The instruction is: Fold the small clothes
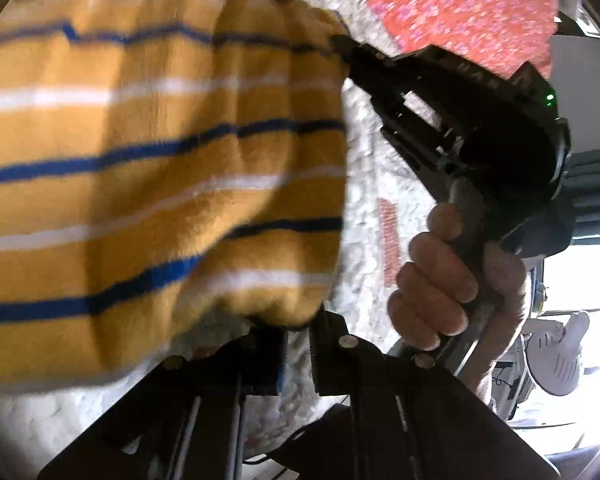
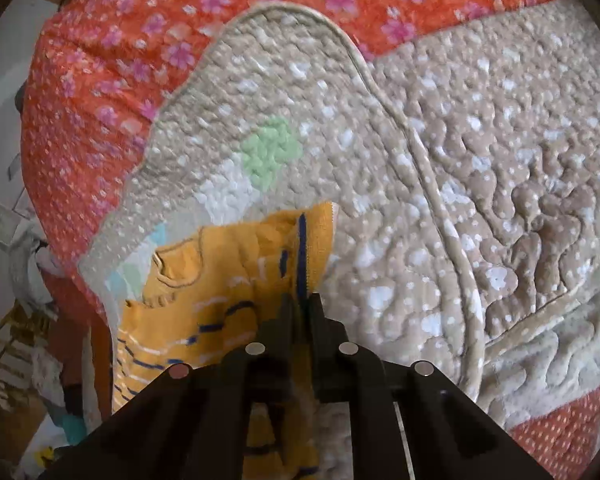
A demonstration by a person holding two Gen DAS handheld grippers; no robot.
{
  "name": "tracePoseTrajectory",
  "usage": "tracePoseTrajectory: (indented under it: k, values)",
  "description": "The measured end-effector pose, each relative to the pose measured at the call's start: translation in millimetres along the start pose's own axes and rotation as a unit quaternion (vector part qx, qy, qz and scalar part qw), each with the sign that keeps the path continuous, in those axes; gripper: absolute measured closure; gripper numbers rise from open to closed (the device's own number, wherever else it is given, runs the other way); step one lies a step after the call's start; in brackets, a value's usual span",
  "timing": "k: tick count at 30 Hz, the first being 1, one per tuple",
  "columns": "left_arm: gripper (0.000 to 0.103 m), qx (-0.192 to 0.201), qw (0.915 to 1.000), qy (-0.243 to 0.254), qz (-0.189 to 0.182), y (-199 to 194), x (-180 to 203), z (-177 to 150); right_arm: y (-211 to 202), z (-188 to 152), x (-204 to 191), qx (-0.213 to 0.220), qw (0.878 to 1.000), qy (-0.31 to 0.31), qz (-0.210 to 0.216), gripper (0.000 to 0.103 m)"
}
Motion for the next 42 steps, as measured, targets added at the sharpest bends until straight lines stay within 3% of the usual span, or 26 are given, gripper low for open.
tracePoseTrajectory:
  k: [5, 9, 16, 19, 22, 25, 29, 30, 31, 32, 33, 38, 42]
  values:
    - [0.095, 0.042, 0.9984, 0.003, -0.038, -57, 3, 15, -16, -1, -63, 0.011, 0.999, -0.012, 0.035, 0.096]
    - [0.095, 0.088, 0.9938, -0.023, -0.064, -118, -22, 24, -9, -1, -147, -0.003, 0.996, -0.082, 0.039, 0.096]
    - [0.095, 0.186, 0.9744, -0.107, -0.068, -235, -124, 23, 57, -53, -276, -0.064, 0.978, -0.194, 0.026, 0.096]
    - [0.103, 0.207, 0.9685, -0.13, -0.047, -263, -164, 12, 96, -85, -304, -0.092, 0.97, -0.226, -0.003, 0.096]
    - [0.103, 0.234, 0.9606, -0.142, -0.045, -287, -191, 7, 129, -110, -313, -0.115, 0.962, -0.244, -0.033, 0.097]
    - [0.103, 0.255, 0.9522, -0.156, -0.063, -295, -202, 13, 148, -124, -317, -0.123, 0.951, -0.276, -0.062, 0.096]
    - [0.102, 0.26, 0.9585, -0.107, -0.048, -297, -194, 21, 142, -118, -311, -0.127, 0.944, -0.293, -0.082, 0.092]
    - [0.096, 0.257, 0.961, -0.092, -0.046, -295, -188, 23, 135, -113, -310, -0.125, 0.946, -0.289, -0.08, 0.087]
    - [0.09, 0.253, 0.9627, -0.083, -0.05, -294, -184, 24, 132, -110, -310, -0.126, 0.946, -0.286, -0.081, 0.071]
    - [0.074, 0.249, 0.9639, -0.077, -0.053, -293, -186, 22, 127, -107, -309, -0.128, 0.945, -0.289, -0.086, 0.06]
    - [0.061, 0.245, 0.9659, -0.068, -0.051, -286, -178, 23, 124, -106, -309, -0.129, 0.942, -0.295, -0.09, 0.042]
    - [0.054, 0.223, 0.9733, -0.028, -0.048, -252, -148, 35, 129, -115, -312, -0.175, 0.908, -0.362, -0.122, 0.037]
    - [0.045, 0.216, 0.9757, -0.009, -0.037, -230, -132, 41, 150, -134, -309, -0.215, 0.869, -0.419, -0.152, 0.037]
Point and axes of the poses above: each gripper's, at about its wrist camera, not at the fingertips, and y roughly the way its jaws point, x to its right, z to its top, the point moved 4 cm from there along y, roughly the way its jaws point, and after that the axes turned 11 degrees about x, right-handed, at the moved point
